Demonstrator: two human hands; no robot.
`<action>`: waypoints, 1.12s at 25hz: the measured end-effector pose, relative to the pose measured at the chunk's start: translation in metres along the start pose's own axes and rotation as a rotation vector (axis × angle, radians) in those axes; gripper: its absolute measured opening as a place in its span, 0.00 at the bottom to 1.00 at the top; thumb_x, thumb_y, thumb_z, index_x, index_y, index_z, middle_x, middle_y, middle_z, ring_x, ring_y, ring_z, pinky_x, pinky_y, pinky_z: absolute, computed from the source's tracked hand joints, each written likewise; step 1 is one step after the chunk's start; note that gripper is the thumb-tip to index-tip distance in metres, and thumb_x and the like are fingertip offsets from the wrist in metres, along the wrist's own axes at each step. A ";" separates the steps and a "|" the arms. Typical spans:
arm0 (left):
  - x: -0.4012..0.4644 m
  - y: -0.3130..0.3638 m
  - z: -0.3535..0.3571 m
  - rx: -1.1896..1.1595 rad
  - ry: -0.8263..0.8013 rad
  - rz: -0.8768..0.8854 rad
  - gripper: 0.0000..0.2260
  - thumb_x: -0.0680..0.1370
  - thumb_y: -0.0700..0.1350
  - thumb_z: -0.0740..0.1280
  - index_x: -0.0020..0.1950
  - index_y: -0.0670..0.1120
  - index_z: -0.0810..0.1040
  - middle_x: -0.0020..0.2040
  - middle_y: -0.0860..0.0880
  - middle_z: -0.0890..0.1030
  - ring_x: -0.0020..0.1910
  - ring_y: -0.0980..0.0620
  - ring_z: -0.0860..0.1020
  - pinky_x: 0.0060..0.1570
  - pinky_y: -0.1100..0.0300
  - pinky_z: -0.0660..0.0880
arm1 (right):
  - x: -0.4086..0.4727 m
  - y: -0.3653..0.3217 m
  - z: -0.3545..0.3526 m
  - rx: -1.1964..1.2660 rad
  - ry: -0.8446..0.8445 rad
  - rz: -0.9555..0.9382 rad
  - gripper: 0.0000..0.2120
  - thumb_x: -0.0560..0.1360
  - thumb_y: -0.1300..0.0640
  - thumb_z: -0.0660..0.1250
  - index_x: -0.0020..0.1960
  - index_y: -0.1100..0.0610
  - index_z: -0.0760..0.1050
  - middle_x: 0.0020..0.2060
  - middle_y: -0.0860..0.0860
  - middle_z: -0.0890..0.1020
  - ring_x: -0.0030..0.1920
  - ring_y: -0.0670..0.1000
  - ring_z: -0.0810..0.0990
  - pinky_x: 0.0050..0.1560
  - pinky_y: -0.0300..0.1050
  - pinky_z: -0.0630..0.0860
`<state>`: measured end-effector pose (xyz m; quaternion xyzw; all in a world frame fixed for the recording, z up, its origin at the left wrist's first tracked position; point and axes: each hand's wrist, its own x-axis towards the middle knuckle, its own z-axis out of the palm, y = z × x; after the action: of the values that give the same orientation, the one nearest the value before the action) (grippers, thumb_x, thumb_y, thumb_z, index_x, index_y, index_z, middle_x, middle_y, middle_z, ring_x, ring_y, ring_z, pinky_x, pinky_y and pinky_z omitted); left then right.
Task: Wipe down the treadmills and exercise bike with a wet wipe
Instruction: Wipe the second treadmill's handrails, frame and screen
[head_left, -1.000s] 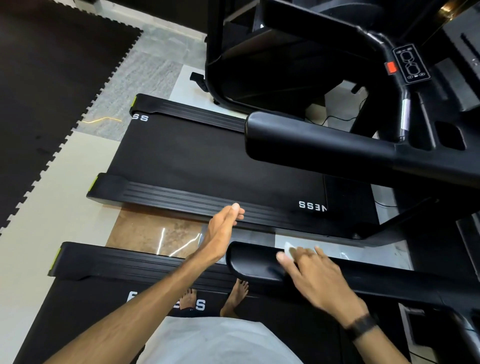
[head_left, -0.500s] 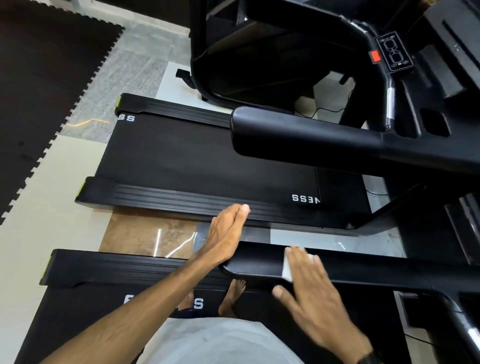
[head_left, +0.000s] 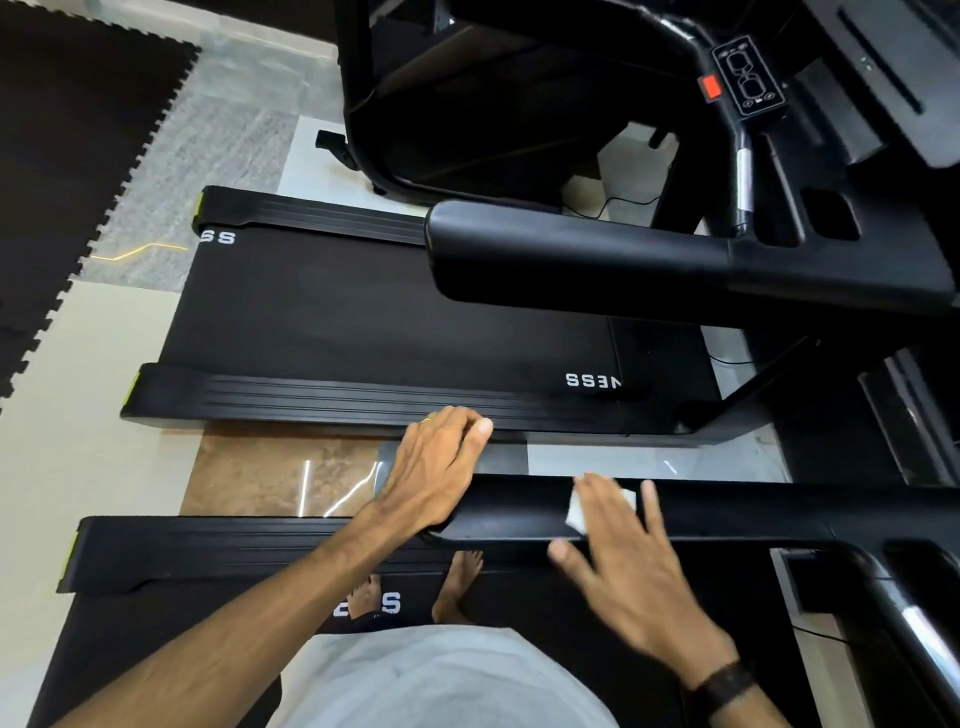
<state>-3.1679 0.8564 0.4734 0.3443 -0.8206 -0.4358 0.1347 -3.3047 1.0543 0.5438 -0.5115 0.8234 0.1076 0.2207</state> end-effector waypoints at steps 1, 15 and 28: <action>0.002 0.001 -0.001 0.008 -0.006 0.004 0.26 0.80 0.65 0.45 0.53 0.50 0.76 0.46 0.55 0.77 0.48 0.53 0.75 0.53 0.53 0.69 | 0.013 0.007 -0.006 0.001 -0.052 0.089 0.53 0.69 0.23 0.25 0.83 0.56 0.45 0.82 0.50 0.50 0.80 0.45 0.40 0.77 0.55 0.29; 0.000 0.009 -0.004 0.028 -0.092 -0.066 0.16 0.84 0.59 0.49 0.38 0.56 0.61 0.35 0.56 0.69 0.36 0.56 0.70 0.42 0.53 0.63 | 0.018 0.024 -0.009 0.043 -0.063 0.185 0.53 0.70 0.24 0.26 0.81 0.56 0.54 0.80 0.51 0.59 0.81 0.46 0.48 0.76 0.54 0.27; -0.005 0.008 -0.007 -0.059 0.005 -0.056 0.25 0.80 0.67 0.44 0.52 0.52 0.72 0.43 0.53 0.79 0.44 0.53 0.77 0.45 0.53 0.69 | 0.018 0.002 -0.017 0.026 -0.127 -0.018 0.52 0.70 0.24 0.27 0.82 0.55 0.49 0.81 0.49 0.53 0.81 0.44 0.44 0.77 0.53 0.30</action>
<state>-3.1642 0.8588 0.4840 0.3640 -0.7971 -0.4626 0.1348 -3.3178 1.0345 0.5504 -0.5082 0.8045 0.1271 0.2799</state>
